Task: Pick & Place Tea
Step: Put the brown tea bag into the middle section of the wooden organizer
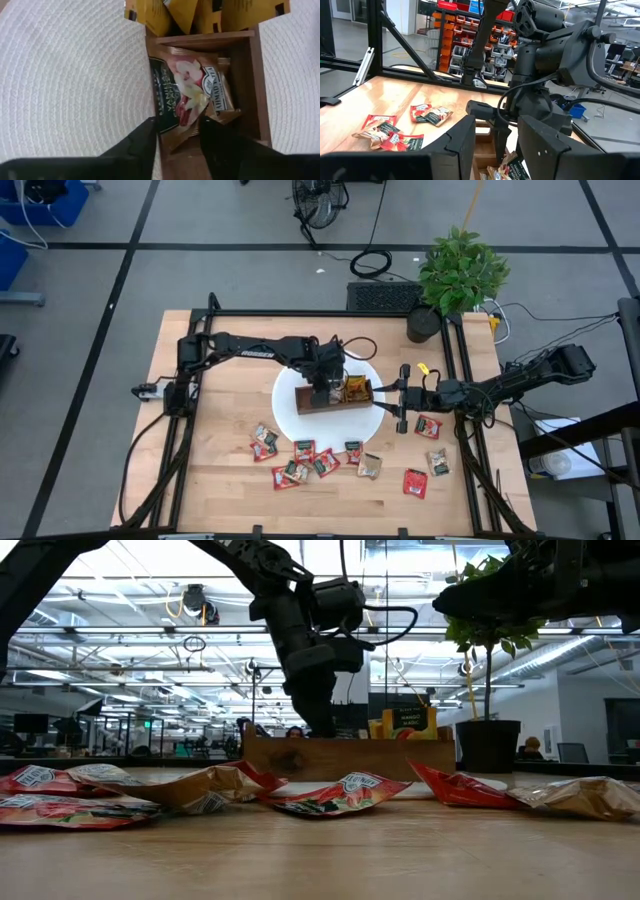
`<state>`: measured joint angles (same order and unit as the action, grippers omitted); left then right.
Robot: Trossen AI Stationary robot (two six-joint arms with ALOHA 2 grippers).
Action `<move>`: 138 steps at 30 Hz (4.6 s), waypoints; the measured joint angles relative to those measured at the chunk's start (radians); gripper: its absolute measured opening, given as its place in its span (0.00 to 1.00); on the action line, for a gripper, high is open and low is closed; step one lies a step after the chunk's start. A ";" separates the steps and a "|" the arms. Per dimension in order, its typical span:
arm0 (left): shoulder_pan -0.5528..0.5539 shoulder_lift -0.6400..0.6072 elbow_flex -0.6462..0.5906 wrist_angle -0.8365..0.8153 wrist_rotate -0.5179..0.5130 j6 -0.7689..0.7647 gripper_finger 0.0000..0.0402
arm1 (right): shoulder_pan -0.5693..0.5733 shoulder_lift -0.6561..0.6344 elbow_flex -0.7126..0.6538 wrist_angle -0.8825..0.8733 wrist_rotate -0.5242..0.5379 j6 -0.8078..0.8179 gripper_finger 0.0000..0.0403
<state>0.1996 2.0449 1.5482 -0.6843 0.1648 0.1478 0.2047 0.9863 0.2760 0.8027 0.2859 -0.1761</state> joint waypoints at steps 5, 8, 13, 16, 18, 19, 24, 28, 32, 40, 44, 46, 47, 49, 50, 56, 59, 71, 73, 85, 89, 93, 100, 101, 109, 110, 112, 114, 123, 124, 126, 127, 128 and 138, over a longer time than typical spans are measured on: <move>0.000 0.000 0.000 0.001 -0.029 0.010 0.19 | 0.000 0.000 0.000 0.000 0.000 0.000 0.33; 0.004 0.000 0.000 0.001 -0.042 0.009 0.09 | 0.000 0.000 0.000 0.000 0.000 0.000 0.33; 0.006 -0.004 0.000 0.003 -0.043 0.007 0.02 | 0.000 0.000 0.000 0.000 0.000 0.000 0.32; 0.006 -0.004 0.000 0.001 -0.043 0.007 0.02 | 0.000 0.000 0.000 0.000 0.000 0.000 0.32; 0.005 -0.004 0.000 0.000 -0.044 0.004 0.01 | 0.000 0.000 0.000 0.000 0.000 0.000 0.32; 0.005 -0.004 0.000 0.000 -0.044 0.000 0.01 | 0.000 0.000 0.000 0.000 0.000 0.000 0.32; 0.005 -0.003 0.000 0.000 -0.043 -0.029 0.05 | 0.000 0.000 0.000 0.000 0.000 0.000 0.32; 0.005 -0.003 0.000 0.000 -0.043 -0.046 0.06 | 0.000 0.000 0.000 0.000 0.000 0.000 0.32; 0.005 -0.005 0.000 -0.002 -0.043 -0.050 0.06 | 0.000 0.000 0.000 0.000 0.000 0.005 0.32; 0.004 -0.016 0.000 -0.020 -0.044 -0.056 0.07 | 0.000 0.000 0.000 0.000 0.000 0.006 0.32; 0.001 -0.016 0.000 -0.023 -0.044 -0.065 0.13 | 0.000 0.000 0.000 -0.001 0.000 0.007 0.32; 0.001 -0.017 0.000 -0.022 -0.052 -0.073 0.19 | 0.000 0.000 0.000 -0.001 0.000 0.007 0.32; 0.001 -0.017 0.000 -0.022 -0.068 -0.078 0.21 | 0.000 0.000 0.000 -0.001 0.000 0.007 0.32; 0.001 -0.017 0.000 -0.023 -0.102 -0.082 0.27 | 0.000 0.000 0.000 -0.001 0.000 0.007 0.32; 0.001 -0.017 0.000 -0.023 -0.114 -0.084 0.30 | 0.000 0.000 0.000 -0.001 0.000 0.007 0.32; 0.001 -0.020 0.000 -0.044 -0.124 -0.076 0.44 | 0.000 0.000 0.000 -0.009 0.000 0.007 0.32; 0.001 -0.032 0.009 -0.080 -0.124 -0.076 0.49 | 0.000 0.000 0.000 -0.009 0.002 0.007 0.32; -0.002 -0.099 0.014 -0.085 -0.122 -0.099 0.60 | 0.002 -0.003 0.000 -0.033 0.004 0.011 0.32; -0.005 -0.127 0.014 -0.085 -0.112 -0.108 0.60 | 0.012 -0.018 0.001 -0.061 0.020 0.032 0.32; -0.155 -0.443 -0.209 0.282 -0.043 -0.002 0.62 | 0.211 -0.083 0.068 -0.444 0.151 0.256 0.50; -0.194 -0.499 -0.279 0.286 -0.044 -0.054 0.62 | 0.263 -0.083 0.120 -0.712 0.015 0.569 0.55; -0.218 -0.548 -0.308 0.261 -0.060 -0.075 0.62 | 0.270 -0.061 0.265 -1.211 -0.213 1.071 0.56; -0.263 -0.593 -0.303 0.359 -0.061 0.063 0.62 | 0.330 -0.010 0.329 -1.625 -0.506 1.551 0.54; -0.266 -0.595 -0.307 0.355 -0.061 0.079 0.62 | 0.345 -0.005 0.318 -1.644 -0.509 1.589 0.53; -0.266 -0.593 -0.306 0.376 -0.062 0.103 0.61 | 0.454 0.042 0.185 -1.526 -0.475 1.856 0.54; -0.266 -0.592 -0.306 0.379 -0.062 0.094 0.61 | 0.466 0.046 0.171 -1.486 -0.476 1.880 0.54; -0.266 -0.592 -0.306 0.391 -0.062 0.075 0.62 | 0.482 0.049 0.137 -1.370 -0.489 1.924 0.54; -0.266 -0.592 -0.306 0.412 -0.062 0.059 0.62 | 0.493 0.054 0.121 -1.285 -0.501 1.953 0.54; -0.266 -0.592 -0.306 0.472 -0.062 0.056 0.63 | 0.498 0.036 0.114 -1.264 -0.601 1.910 0.53; -0.266 -0.592 -0.306 0.480 -0.062 0.056 0.63 | 0.498 0.037 0.114 -1.268 -0.623 1.932 0.53; -0.266 -0.592 -0.306 0.487 -0.062 0.054 0.63 | 0.499 0.037 0.112 -1.272 -0.675 1.999 0.53; -0.266 -0.592 -0.306 0.490 -0.062 0.054 0.63 | 0.499 0.037 0.112 -1.272 -0.708 2.029 0.53; -0.266 -0.592 -0.306 0.495 -0.062 0.054 0.63 | 0.499 0.037 0.112 -1.269 -0.735 2.053 0.53; -0.266 -0.592 -0.306 0.533 -0.062 0.053 0.63 | 0.575 0.036 0.112 -0.946 -0.612 2.161 0.53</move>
<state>-0.0662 1.4528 1.2427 -0.1513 0.1032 0.2012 0.7797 1.0225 0.3882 -0.1436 -0.3257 1.9851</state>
